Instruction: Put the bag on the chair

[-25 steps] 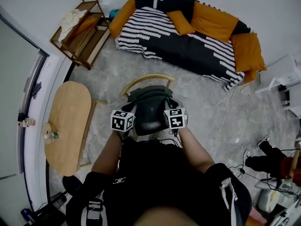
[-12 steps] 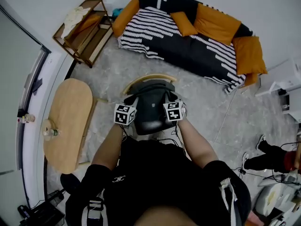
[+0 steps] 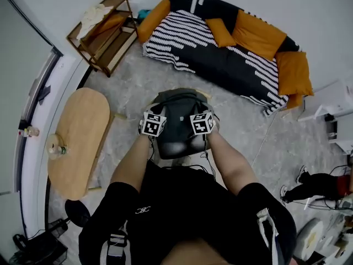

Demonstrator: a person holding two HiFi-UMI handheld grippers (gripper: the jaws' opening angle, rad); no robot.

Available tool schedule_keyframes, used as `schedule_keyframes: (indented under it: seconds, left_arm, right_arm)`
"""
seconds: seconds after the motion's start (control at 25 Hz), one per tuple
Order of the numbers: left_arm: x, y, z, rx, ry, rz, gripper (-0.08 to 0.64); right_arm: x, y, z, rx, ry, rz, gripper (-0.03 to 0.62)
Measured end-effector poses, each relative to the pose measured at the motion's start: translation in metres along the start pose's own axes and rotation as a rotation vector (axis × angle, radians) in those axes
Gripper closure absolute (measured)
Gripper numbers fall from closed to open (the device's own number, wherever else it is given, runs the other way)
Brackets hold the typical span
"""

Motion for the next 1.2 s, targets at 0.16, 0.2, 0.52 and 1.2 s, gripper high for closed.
schedule_keyframes:
  seconds: [0.16,0.2,0.52,1.2]
  left_arm:
    - [-0.004,0.003,0.007,-0.012,0.053,0.008,0.469]
    - [-0.006,0.001,0.010,-0.008,0.053,0.013,0.449]
    - [-0.036,0.018,0.073,0.060,-0.019,0.104,0.334]
    - [-0.037,0.112,0.219,0.438,0.068,0.015,0.531]
  right_arm:
    - [0.002,0.014,0.002,-0.011,0.048,-0.152,0.516]
    - [0.001,0.016,0.004,-0.009,0.063,-0.162,0.494]
    - [-0.006,0.052,0.080,0.192,-0.006,-0.286,0.447]
    - [-0.016,0.136,0.206,0.628,-0.108,-0.317,0.583]
Point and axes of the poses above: the fingertips, and each gripper's own axes: z backward along the fingers, x to its right, y out of its top, the point moved 10 cm from there along z, backward along the fingers, and after that the axes turned 2 degrees about z, right-handed, at the moved point
